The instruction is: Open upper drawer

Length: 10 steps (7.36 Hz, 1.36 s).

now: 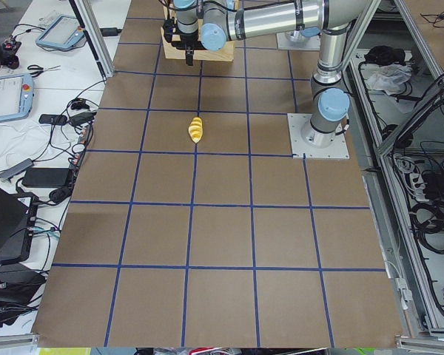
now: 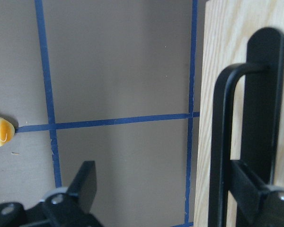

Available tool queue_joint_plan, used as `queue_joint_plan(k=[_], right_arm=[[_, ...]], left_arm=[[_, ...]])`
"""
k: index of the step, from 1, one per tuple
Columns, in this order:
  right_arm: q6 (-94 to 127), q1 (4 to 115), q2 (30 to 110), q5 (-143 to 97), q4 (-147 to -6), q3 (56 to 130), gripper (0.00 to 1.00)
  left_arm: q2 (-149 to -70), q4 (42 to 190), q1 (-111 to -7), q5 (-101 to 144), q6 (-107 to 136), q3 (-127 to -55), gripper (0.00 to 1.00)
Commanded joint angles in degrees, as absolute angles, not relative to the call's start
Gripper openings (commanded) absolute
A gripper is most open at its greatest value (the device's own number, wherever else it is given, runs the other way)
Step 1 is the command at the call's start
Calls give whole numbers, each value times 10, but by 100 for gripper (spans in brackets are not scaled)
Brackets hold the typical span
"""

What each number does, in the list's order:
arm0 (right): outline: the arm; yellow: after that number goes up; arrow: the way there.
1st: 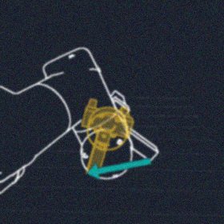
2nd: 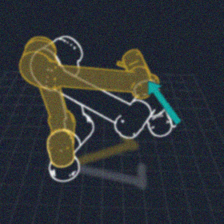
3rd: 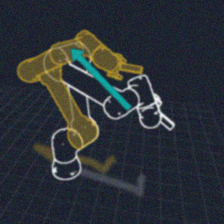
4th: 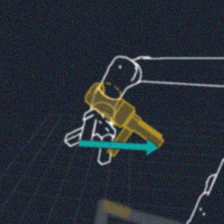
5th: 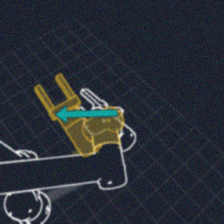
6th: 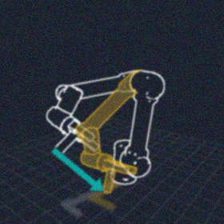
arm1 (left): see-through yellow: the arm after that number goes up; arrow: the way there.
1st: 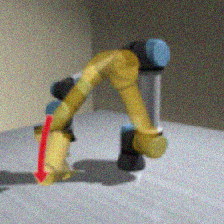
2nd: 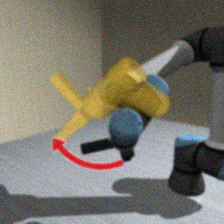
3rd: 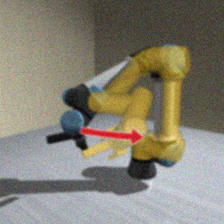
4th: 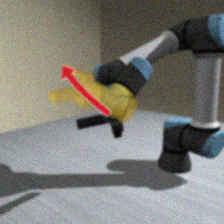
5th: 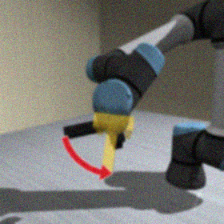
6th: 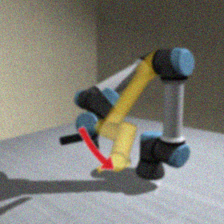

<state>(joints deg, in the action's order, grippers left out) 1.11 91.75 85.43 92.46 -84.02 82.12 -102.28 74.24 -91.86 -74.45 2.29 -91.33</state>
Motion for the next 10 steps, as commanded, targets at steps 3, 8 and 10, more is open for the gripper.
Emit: queue_joint_plan(k=[3,8,10], right_arm=[[11,917,854,925,-840,821,100],[11,918,854,925,-840,821,100],[11,918,854,925,-840,821,100]], left_arm=[[-1005,781,-907,-745,15,-894,100],[-916,1008,-852,-904,-50,-795,100],[-915,984,-890,-923,-36,-810,100]])
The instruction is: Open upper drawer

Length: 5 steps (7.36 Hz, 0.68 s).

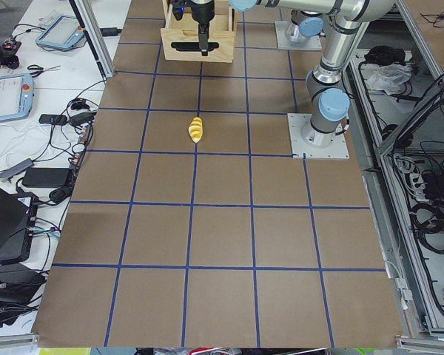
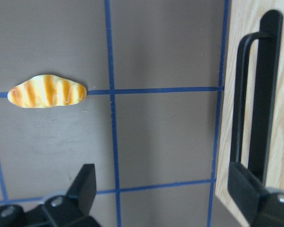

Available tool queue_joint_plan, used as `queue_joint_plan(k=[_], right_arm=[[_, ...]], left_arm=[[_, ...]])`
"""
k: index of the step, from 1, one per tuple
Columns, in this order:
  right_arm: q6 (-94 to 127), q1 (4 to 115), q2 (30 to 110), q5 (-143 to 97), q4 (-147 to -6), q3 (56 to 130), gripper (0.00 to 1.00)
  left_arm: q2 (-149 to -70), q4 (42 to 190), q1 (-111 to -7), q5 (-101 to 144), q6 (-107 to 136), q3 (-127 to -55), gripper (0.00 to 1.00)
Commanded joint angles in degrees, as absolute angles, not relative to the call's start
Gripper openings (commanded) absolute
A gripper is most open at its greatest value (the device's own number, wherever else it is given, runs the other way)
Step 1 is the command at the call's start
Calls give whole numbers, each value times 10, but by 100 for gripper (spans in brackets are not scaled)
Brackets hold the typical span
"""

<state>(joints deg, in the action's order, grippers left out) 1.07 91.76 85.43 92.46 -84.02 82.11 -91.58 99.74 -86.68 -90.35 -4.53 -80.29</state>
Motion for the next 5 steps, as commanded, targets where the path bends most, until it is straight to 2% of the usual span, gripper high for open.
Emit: queue_joint_plan(k=[1,5], right_arm=[[11,918,854,925,-840,821,100],[11,917,854,925,-840,822,100]], left_arm=[[-920,931,-905,-944,-33,-823,100],[-904,899,-898,-913,-44,-845,100]])
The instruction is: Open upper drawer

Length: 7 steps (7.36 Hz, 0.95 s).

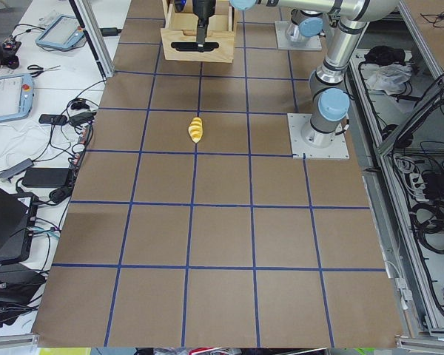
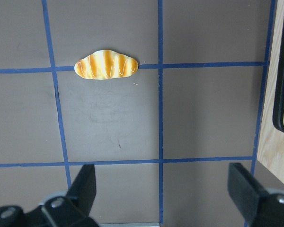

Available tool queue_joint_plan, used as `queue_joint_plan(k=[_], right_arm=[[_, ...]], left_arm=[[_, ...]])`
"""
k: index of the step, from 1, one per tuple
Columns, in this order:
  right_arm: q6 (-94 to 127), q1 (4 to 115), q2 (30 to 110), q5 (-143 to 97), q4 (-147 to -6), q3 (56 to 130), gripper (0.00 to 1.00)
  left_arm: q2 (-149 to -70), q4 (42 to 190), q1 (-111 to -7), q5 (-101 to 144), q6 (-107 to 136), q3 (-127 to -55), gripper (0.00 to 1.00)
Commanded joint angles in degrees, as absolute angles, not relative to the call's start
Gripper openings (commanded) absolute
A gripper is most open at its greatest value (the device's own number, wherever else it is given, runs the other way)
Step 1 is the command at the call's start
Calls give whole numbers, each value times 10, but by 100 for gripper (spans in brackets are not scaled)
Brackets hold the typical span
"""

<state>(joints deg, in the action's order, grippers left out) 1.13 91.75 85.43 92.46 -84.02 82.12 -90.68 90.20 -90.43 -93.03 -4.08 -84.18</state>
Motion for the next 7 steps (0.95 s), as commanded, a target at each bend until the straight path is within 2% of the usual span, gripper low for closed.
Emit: queue_joint_plan(k=[1,7], right_arm=[[11,918,854,925,-840,822,100],[11,918,854,925,-840,821,100]], left_arm=[[-904,899,-886,-906,-44,-847,100],[-904,901,-875,-896,-37,-849,100]])
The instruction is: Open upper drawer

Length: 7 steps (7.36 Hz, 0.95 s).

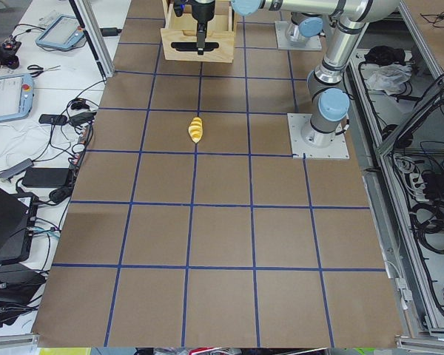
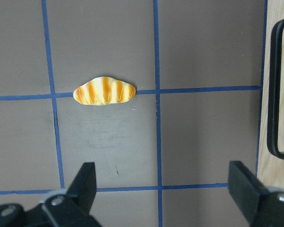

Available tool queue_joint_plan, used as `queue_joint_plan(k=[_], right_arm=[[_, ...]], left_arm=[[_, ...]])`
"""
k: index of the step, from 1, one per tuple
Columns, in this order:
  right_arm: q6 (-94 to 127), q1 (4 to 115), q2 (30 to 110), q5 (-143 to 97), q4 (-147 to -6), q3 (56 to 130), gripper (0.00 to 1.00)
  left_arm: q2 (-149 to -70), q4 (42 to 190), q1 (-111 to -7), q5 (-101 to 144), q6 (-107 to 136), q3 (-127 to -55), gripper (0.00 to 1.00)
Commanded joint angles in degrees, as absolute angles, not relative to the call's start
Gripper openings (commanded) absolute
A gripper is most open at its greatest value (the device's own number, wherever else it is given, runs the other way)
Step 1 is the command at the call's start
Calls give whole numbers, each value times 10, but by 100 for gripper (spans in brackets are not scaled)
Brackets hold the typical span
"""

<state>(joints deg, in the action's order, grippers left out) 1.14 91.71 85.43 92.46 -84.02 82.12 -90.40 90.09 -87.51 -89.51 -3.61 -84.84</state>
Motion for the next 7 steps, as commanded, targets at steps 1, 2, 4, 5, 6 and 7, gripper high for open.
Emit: queue_joint_plan(k=[1,2,4,5,6,7], right_arm=[[11,917,854,925,-840,821,100],[11,918,854,925,-840,821,100],[11,918,854,925,-840,821,100],[11,918,854,925,-840,821,100],[11,918,854,925,-840,821,100],[11,918,854,925,-840,821,100]], left_arm=[[-904,899,-876,-897,-37,-848,100],[-904,897,-876,-897,-37,-848,100],[-907,896,-876,-897,-38,-849,100],[-904,896,-876,-896,-38,-849,100],[-907,896,-876,-899,-40,-849,100],[-910,896,-876,-900,-40,-849,100]])
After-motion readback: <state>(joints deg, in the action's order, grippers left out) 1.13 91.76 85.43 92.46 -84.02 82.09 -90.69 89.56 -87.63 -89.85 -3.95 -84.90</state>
